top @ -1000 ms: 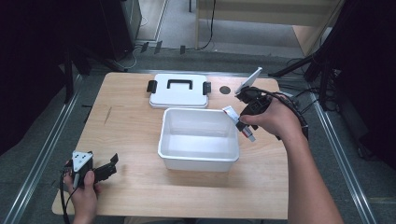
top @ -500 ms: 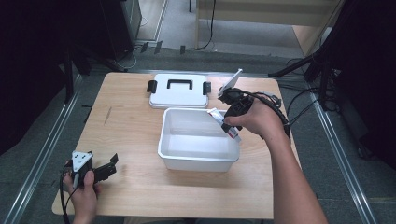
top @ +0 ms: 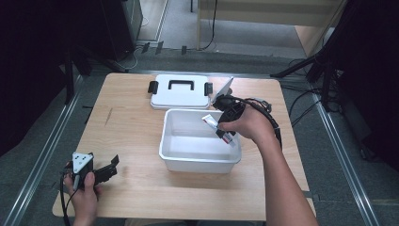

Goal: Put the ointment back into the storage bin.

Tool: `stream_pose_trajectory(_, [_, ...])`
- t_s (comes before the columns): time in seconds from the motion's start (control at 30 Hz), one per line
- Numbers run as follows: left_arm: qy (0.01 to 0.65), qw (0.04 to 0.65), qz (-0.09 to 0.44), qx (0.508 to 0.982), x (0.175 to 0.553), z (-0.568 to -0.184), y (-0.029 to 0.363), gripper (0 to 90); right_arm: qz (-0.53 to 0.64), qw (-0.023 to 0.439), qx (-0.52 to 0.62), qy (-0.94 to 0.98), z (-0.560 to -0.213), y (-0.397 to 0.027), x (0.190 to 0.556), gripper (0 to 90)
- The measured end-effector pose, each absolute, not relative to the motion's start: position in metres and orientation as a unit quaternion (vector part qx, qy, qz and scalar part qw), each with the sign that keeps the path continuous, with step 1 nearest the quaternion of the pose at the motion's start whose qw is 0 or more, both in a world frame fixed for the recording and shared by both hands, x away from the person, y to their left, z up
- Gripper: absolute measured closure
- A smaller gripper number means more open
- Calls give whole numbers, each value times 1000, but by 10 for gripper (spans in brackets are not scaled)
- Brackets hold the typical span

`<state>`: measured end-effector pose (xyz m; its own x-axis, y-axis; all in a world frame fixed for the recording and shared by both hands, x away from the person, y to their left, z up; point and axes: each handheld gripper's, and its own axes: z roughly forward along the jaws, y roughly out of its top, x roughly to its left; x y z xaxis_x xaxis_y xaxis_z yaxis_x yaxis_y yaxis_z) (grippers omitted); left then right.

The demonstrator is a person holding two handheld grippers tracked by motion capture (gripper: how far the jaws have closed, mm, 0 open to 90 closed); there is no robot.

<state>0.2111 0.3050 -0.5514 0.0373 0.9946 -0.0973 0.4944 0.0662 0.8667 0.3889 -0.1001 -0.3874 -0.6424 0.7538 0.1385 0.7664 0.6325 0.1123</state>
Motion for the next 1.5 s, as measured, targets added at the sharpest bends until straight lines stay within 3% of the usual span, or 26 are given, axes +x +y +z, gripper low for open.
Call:
stream_pose_trajectory(1.0, [615, 391, 316, 607, 211, -551, 305, 65, -60, -38, -348, -935, -438, -83, 384, 714])
stream_pose_trajectory(1.5, [614, 392, 315, 608, 212, -552, 305, 70, -37, -41, -312, -949, -460, -80, 383, 712])
